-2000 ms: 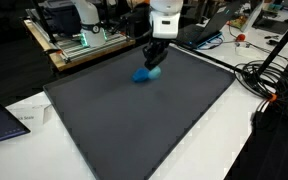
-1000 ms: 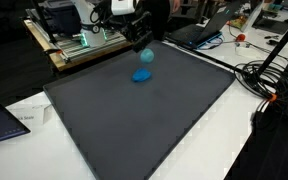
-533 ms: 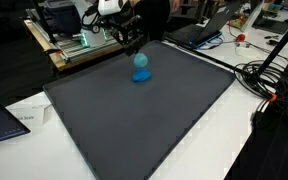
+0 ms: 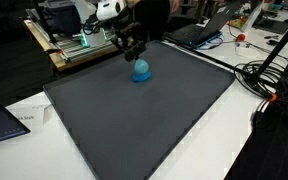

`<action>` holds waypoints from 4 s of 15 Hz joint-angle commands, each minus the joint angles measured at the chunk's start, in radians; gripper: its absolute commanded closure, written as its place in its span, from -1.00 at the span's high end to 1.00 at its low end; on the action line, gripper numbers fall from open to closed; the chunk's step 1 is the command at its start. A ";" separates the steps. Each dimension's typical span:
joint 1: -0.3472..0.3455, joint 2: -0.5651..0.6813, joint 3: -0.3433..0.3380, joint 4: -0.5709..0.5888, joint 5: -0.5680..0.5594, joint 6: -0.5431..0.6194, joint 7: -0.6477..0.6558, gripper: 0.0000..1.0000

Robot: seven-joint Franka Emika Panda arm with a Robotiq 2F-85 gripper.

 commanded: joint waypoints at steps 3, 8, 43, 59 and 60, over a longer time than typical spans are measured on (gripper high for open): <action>0.012 0.040 -0.004 -0.003 0.028 0.085 0.012 -0.57; 0.004 0.089 0.001 0.008 -0.015 0.071 0.078 -0.57; 0.007 0.065 -0.001 0.037 -0.179 -0.285 0.220 -0.57; 0.016 0.219 0.027 0.176 -0.170 -0.298 0.187 -0.57; 0.017 0.229 0.030 0.186 -0.173 -0.297 0.185 -0.57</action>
